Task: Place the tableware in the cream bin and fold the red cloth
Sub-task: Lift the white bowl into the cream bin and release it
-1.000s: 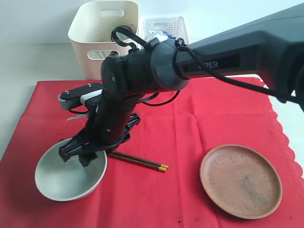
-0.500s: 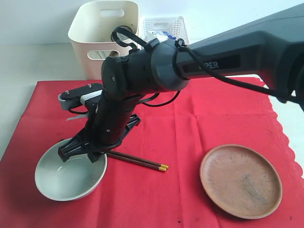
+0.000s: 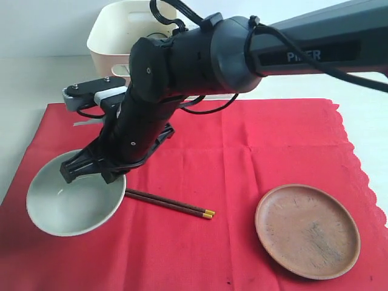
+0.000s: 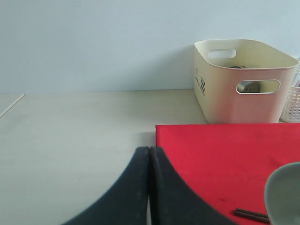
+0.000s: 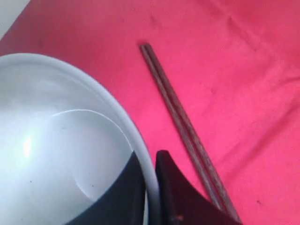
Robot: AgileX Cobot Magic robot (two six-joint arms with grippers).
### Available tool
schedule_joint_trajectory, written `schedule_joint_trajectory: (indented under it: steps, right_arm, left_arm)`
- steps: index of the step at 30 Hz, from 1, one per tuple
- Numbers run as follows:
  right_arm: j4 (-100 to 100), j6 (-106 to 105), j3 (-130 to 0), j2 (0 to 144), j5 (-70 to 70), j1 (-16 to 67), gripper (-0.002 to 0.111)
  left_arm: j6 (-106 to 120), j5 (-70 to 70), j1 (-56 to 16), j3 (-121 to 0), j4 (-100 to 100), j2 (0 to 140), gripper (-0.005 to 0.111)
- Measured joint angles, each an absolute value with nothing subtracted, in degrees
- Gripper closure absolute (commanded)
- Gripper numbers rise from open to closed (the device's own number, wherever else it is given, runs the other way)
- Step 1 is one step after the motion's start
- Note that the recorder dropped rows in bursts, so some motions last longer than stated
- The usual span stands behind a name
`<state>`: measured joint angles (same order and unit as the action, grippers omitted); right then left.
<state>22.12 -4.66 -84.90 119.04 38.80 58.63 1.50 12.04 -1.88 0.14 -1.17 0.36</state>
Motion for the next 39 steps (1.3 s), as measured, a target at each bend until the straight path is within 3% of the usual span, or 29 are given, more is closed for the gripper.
schedule_joint_trajectory:
  steps: [4,9,18,29,33,39]
  right_arm:
    - [15.92,-4.66,-84.90,118.93,31.26,58.27,0.108]
    - [12.08,-4.66,-85.60,118.93,21.70,51.89,0.108]
    - [13.98,-4.66,-100.86,120.60,12.73,45.43,0.108]
    - [14.24,1.31,-115.40,136.32,6.26,40.64,0.108]
    - [14.24,1.91,-117.75,140.69,6.26,40.18,0.096]
    - [14.37,2.04,-119.15,141.98,6.15,40.18,0.062]
  left_arm:
    - [1.50,12.04,-1.88,0.14,-1.17,0.36,0.107]
    - [1.50,12.04,-1.88,0.14,-1.17,0.36,0.107]
    - [1.50,12.04,-1.88,0.14,-1.17,0.36,0.107]
    - [1.50,12.04,-1.88,0.14,-1.17,0.36,0.107]
    - [1.50,12.04,-1.88,0.14,-1.17,0.36,0.107]
    - [1.50,12.15,-1.88,0.14,-1.17,0.36,0.107]
